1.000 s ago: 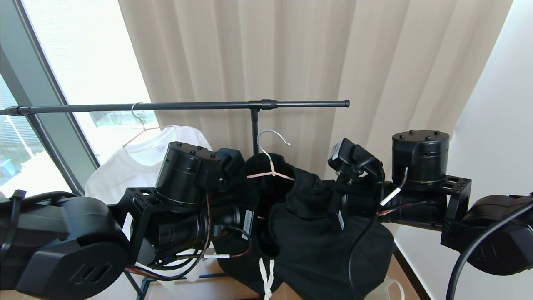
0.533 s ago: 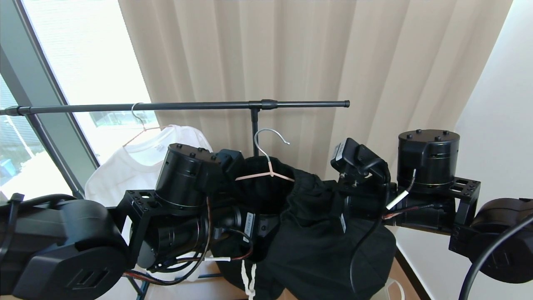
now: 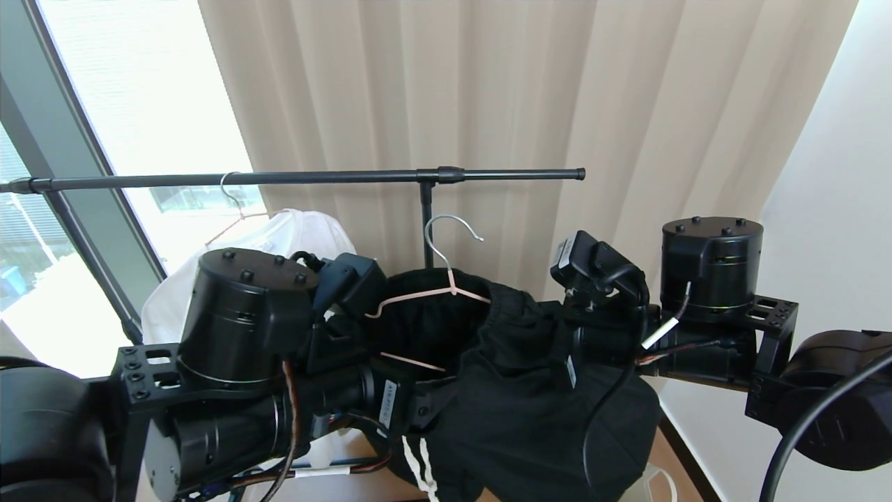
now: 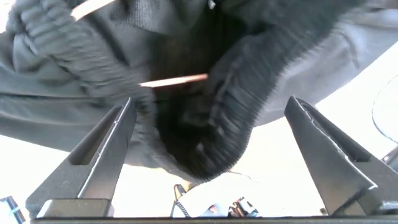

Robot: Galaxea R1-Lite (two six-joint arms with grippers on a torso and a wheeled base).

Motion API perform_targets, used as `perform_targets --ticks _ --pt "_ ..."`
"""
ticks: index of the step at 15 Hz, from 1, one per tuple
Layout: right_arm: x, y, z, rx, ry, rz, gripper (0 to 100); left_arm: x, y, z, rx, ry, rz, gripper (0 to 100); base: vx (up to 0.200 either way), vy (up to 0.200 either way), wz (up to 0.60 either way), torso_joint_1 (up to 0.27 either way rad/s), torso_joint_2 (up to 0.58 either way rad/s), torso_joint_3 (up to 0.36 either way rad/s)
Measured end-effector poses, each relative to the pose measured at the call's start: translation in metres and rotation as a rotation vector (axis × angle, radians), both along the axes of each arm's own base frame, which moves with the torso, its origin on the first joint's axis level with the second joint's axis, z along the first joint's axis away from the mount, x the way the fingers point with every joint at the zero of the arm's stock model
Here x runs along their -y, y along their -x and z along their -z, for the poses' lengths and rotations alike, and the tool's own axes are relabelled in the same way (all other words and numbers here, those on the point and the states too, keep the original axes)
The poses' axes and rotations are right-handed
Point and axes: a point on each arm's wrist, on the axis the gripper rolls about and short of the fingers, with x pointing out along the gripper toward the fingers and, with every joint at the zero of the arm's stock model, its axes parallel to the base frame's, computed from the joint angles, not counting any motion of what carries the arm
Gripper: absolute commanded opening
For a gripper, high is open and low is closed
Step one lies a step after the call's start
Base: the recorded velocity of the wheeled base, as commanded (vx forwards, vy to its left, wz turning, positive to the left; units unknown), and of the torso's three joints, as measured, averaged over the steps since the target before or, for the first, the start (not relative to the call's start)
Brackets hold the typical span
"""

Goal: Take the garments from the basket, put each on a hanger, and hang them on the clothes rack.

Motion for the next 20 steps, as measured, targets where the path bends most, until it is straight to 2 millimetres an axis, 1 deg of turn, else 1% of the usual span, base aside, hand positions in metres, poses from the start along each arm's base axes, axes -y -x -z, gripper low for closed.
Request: perform_targets --ticks 3,6,9,11,13,15,17,18,20 --pt "-0.001 -0.003 0.002 0.002 -0.011 -0.020 0 -0.010 0.010 -0.009 0.029 0.021 0.004 100 0.000 0.000 0.00 0.000 0.00 0.000" --pt "0.000 -0.005 0.006 -0.009 -0.009 -0.027 0 -0.021 0.014 -0.020 0.074 0.036 -0.007 100 0.000 0.000 0.00 0.000 0.00 0.000" --pt "0.005 -0.008 0.007 -0.024 -0.025 -0.071 0 -0.050 0.006 -0.033 0.172 -0.009 -0.039 100 0.000 0.000 0.00 0.000 0.00 0.000" --pt "0.009 -0.009 0.008 -0.033 -0.035 -0.097 0 -0.077 0.000 -0.040 0.221 -0.045 0.027 100 0.000 0.000 0.00 0.000 0.00 0.000" --pt "0.013 -0.010 0.008 -0.048 -0.051 -0.143 0 -0.105 -0.002 -0.043 0.263 -0.067 0.182 100 0.000 0.000 0.00 0.000 0.00 0.000" --pt "0.017 -0.011 0.009 -0.059 -0.065 -0.183 0 -0.125 -0.001 -0.044 0.338 -0.084 0.335 100 0.000 0.000 0.00 0.000 0.00 0.000" --pt "0.021 -0.010 0.009 -0.068 -0.078 -0.220 0 -0.138 -0.001 -0.041 0.402 -0.116 0.411 100 0.000 0.000 0.00 0.000 0.00 0.000" --pt "0.024 -0.010 0.009 -0.074 -0.086 -0.242 0 -0.141 0.000 -0.038 0.450 -0.154 0.459 100 0.000 0.000 0.00 0.000 0.00 0.000" --pt "0.030 -0.010 0.007 -0.077 -0.102 -0.272 0 -0.143 0.000 -0.028 0.469 -0.196 0.495 100 0.000 0.000 0.00 0.000 0.00 0.000"
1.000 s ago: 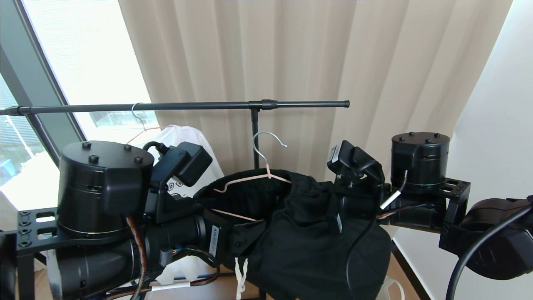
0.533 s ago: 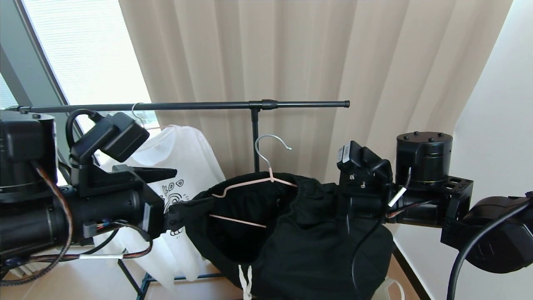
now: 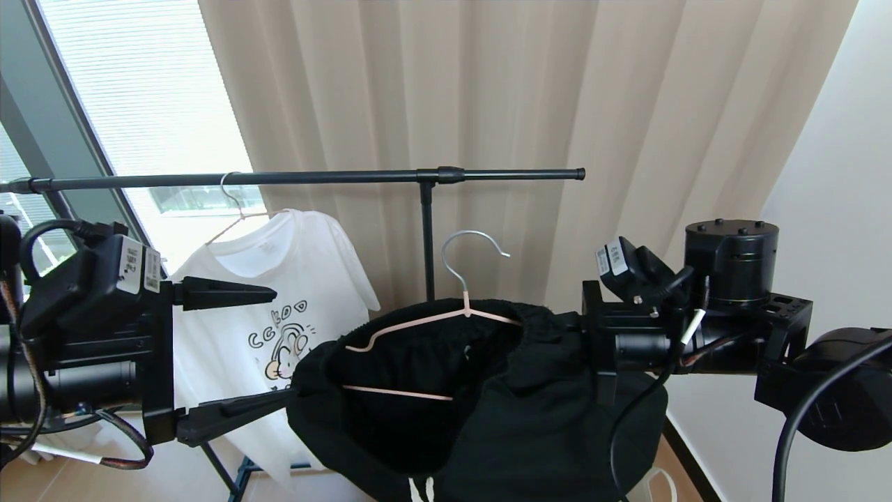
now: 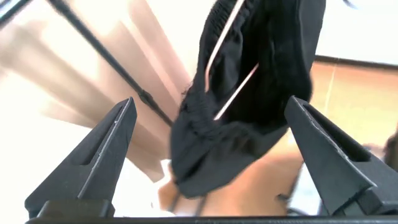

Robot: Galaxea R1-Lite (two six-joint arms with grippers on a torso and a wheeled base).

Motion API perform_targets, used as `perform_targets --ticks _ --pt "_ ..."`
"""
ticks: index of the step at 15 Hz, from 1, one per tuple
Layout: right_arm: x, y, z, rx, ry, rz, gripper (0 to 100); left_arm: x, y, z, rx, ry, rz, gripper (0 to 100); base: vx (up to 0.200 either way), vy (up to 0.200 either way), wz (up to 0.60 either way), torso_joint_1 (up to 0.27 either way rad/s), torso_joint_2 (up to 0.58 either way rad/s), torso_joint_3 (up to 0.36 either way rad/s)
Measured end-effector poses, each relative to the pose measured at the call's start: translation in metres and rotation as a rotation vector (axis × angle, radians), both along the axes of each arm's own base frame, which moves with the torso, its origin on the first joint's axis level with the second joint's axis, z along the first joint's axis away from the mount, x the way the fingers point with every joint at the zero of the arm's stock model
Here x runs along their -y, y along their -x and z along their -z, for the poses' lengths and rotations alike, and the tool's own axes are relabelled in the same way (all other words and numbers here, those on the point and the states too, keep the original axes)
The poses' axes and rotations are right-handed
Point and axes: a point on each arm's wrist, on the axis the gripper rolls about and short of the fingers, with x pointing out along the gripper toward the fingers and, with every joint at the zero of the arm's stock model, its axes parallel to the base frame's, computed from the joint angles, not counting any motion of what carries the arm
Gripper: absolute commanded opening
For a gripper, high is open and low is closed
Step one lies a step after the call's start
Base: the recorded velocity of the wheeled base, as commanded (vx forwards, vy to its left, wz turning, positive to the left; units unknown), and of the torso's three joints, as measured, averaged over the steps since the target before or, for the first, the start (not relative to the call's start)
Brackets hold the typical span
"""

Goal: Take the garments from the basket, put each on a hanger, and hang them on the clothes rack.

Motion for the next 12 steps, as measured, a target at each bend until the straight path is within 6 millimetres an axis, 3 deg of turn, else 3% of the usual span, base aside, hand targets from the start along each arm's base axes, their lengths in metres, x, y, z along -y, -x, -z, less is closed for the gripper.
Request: perform_targets --ticks 4,8,12 --pt "0.005 0.001 -0.001 0.011 -0.006 -0.015 0 -0.011 -0.013 0.017 0.080 -0.120 0.016 100 0.000 0.000 0.00 0.000 0.00 0.000" --pt "0.006 0.004 -0.003 0.012 -0.014 -0.039 0 -0.021 -0.034 0.037 0.032 -0.189 -0.035 100 0.000 0.000 0.00 0.000 0.00 0.000" --pt "0.007 0.006 -0.003 0.012 -0.019 -0.061 0 -0.006 -0.047 0.043 0.008 -0.232 -0.016 100 0.000 0.000 0.00 0.000 0.00 0.000"
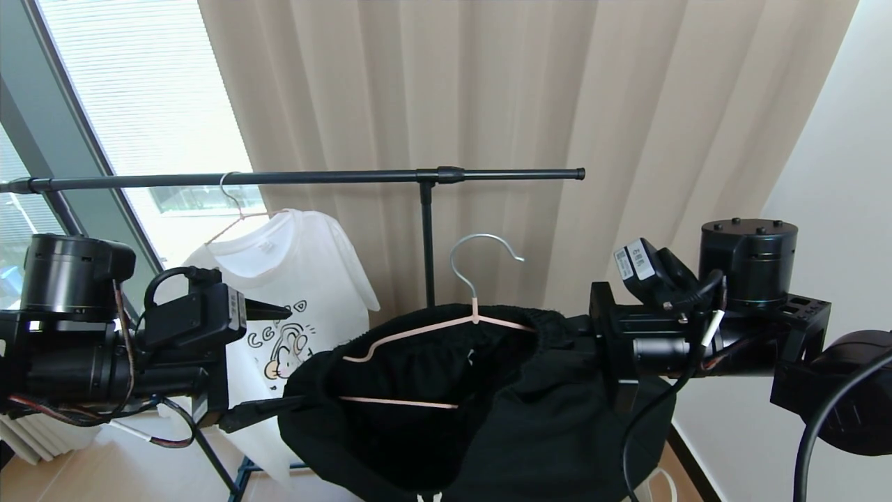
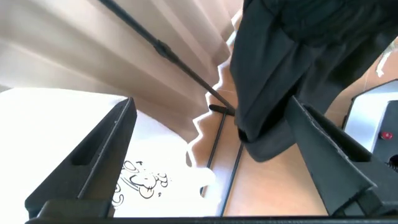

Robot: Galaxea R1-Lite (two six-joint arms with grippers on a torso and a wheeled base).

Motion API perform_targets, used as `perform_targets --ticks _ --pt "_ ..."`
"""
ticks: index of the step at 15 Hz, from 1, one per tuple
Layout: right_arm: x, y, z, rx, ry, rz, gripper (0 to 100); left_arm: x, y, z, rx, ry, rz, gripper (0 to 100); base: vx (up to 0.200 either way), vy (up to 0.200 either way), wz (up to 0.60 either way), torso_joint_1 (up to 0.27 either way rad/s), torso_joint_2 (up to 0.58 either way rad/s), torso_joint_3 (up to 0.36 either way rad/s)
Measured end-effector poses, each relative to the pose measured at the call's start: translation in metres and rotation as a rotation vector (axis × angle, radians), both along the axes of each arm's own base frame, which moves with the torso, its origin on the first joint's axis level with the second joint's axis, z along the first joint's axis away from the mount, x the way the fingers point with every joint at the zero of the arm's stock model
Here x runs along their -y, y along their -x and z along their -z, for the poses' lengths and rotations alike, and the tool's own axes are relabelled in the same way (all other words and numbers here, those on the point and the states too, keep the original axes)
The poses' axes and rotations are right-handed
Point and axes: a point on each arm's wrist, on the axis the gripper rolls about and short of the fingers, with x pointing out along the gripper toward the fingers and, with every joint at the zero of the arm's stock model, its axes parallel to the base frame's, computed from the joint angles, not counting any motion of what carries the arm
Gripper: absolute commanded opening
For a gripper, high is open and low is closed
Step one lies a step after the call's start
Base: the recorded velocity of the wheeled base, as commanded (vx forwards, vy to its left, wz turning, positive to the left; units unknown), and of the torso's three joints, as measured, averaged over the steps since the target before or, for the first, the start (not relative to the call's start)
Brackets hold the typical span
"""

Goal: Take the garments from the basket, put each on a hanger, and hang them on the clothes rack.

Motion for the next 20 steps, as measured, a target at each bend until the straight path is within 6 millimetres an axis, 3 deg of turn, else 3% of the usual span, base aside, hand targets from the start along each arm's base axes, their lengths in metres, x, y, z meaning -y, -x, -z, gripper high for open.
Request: perform_targets --ticks 7,20 --pt "0.002 0.005 -0.001 0.056 0.008 -0.021 0 0.024 -0.021 -0.002 -0.026 0.002 0.019 100 0.000 0.000 0.00 0.000 0.00 0.000" --pt "0.002 0.004 -0.003 0.063 0.005 -0.022 0 0.082 -0.021 -0.009 -0.098 0.078 0.158 100 0.000 0.000 0.00 0.000 0.00 0.000"
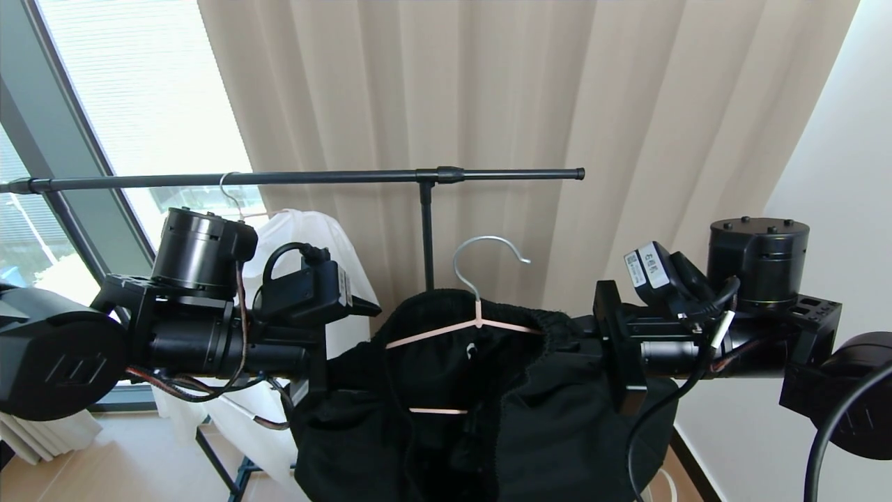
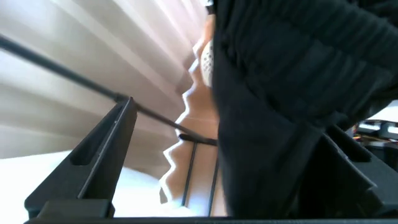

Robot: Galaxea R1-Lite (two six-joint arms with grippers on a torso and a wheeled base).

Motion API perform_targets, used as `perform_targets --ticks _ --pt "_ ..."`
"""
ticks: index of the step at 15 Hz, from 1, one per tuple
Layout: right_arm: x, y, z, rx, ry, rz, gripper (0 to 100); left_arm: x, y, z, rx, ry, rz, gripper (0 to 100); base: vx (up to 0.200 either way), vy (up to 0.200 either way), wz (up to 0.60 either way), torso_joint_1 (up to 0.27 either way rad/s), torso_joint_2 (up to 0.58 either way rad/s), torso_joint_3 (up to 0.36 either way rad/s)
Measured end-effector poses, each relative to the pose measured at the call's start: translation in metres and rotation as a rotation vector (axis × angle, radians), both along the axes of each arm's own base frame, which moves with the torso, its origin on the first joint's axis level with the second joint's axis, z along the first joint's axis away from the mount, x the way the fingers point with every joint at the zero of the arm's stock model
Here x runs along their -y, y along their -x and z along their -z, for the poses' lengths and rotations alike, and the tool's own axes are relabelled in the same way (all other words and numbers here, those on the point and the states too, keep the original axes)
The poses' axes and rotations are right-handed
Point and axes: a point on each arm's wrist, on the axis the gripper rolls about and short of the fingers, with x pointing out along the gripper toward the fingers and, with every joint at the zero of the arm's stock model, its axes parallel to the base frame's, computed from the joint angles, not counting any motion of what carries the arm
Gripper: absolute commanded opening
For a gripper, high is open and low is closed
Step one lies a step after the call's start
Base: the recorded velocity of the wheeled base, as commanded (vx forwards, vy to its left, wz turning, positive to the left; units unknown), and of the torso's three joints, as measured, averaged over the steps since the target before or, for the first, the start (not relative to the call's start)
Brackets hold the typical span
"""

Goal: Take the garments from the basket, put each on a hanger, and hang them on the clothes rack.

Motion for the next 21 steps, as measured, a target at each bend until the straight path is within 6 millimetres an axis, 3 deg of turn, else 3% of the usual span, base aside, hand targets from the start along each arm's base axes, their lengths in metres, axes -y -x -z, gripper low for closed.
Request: perform_targets --ticks 4,12,13,21 --pt "-0.001 -0.001 -0.002 0.006 -0.004 -0.001 0 0.015 -0.004 0.005 -0.015 -0.005 0.041 100 0.000 0.000 0.00 0.000 0.00 0.000" --pt "-0.002 -0.001 -0.005 0.032 -0.019 -0.005 0 0.023 -0.008 0.008 -0.025 -0.005 0.056 100 0.000 0.000 0.00 0.000 0.00 0.000" --pt "-0.002 -0.001 -0.005 0.037 -0.023 -0.004 0 0.023 -0.008 0.008 -0.025 -0.005 0.056 0 0.000 0.000 0.00 0.000 0.00 0.000" --pt "-0.004 -0.004 -0.003 0.033 -0.018 0.007 0 0.023 -0.006 0.004 -0.012 -0.003 0.054 0 0.000 0.000 0.00 0.000 0.00 0.000"
